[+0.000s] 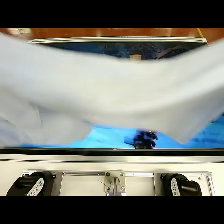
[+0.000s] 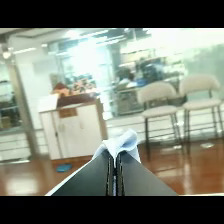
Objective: Fold the shirts.
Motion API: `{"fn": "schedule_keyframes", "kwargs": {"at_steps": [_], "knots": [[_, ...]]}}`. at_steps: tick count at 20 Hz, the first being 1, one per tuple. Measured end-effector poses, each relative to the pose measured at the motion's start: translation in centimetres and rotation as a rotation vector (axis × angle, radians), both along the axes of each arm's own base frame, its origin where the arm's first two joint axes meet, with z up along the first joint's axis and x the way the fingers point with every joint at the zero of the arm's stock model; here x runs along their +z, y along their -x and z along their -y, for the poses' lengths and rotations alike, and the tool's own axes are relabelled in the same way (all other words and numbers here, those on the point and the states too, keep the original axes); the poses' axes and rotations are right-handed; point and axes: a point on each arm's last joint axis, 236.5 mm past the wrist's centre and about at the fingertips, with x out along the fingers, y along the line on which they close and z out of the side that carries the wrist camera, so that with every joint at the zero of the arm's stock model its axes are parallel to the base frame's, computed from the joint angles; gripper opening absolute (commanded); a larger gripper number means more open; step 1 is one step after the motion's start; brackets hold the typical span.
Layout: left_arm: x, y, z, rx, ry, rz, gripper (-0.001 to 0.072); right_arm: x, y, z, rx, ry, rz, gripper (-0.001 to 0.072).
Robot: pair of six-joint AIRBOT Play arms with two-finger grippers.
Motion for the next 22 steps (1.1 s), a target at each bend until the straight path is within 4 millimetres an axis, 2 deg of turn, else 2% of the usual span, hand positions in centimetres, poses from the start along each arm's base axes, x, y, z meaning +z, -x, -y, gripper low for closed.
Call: {"fn": "schedule_keyframes", "kwargs": {"at_steps": [2, 4, 6, 8, 10, 13, 15, 17, 19, 22], "knots": [[-1.3, 0.6, -0.5, 0.032, -0.032, -0.045, 0.0034, -0.7, 1.3, 0.3, -0.045, 0.047, -0.021, 0.0062], [-3.2, 0.5, -1.6, 0.081, -0.057, -0.118, 0.0034, -2.3, 1.5, 0.7, -0.081, 0.085, -0.089, 0.0062], [-5.5, -0.6, -2.6, 0.127, -0.077, -0.203, 0.0034, -4.4, 0.7, 1.1, -0.092, 0.107, -0.181, 0.0062], [-8.8, -2.9, -3.4, 0.157, -0.093, -0.317, 0.0034, -8.0, -1.7, 1.5, -0.086, 0.120, -0.334, 0.0062], [-13.9, -6.3, -4.0, 0.171, -0.111, -0.477, 0.0035, -12.3, -4.8, 2.1, -0.067, 0.116, -0.512, 0.0062], [-22.9, -11.3, -4.5, 0.176, -0.129, -0.731, 0.0034, -20.1, -10.7, 3.1, -0.025, 0.072, -0.805, 0.0062], [-27.6, -14.4, -4.6, 0.179, -0.118, -0.837, 0.0035, -25.1, -14.8, 3.4, 0.013, 0.019, -0.950, 0.0063], [-31.3, -17.6, -4.7, 0.183, -0.097, -0.905, 0.0035, -29.6, -19.3, 3.4, 0.053, -0.066, -1.034, 0.0063], [-33.9, -21.0, -4.5, 0.185, -0.057, -0.931, 0.0035, -33.6, -23.5, 3.3, 0.085, -0.174, -1.074, 0.0063], [-37.5, -26.0, -4.5, 0.200, 0.013, -0.947, 0.0035, -38.5, -28.3, 3.1, 0.109, -0.358, -1.094, 0.0063]]}}
